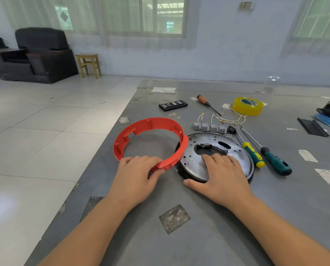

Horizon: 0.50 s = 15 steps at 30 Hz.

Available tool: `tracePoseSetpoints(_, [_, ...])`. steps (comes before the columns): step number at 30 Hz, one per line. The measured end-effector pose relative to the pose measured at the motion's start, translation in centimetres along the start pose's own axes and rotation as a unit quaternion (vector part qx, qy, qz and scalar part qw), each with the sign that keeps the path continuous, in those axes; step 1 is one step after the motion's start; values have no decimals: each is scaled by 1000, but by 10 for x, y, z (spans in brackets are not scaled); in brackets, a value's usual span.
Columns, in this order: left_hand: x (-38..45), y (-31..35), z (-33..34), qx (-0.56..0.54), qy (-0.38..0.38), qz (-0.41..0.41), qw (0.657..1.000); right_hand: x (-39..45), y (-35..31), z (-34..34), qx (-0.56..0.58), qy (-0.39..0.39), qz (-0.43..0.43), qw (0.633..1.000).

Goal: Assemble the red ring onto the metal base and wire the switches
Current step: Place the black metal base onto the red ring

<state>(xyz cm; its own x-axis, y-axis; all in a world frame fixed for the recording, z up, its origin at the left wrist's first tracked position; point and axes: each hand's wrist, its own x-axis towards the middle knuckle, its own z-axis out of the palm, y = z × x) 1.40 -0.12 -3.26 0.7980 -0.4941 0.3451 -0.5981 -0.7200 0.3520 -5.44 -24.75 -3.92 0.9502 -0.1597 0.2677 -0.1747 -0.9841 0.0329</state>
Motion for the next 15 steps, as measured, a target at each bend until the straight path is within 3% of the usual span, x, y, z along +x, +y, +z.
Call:
tracePoseSetpoints(6, [-1, -15, -7, 9, 51, -81, 995, -2, -2, -7, 11, 24, -3, 1000])
tracePoseSetpoints(10, [2, -21, -9, 44, -4, -101, 994, -3, -2, -12, 14, 48, -4, 999])
tracePoseSetpoints(15, [2, -20, -8, 21, -49, -47, 997, -1, 2, -18, 59, 100, -2, 993])
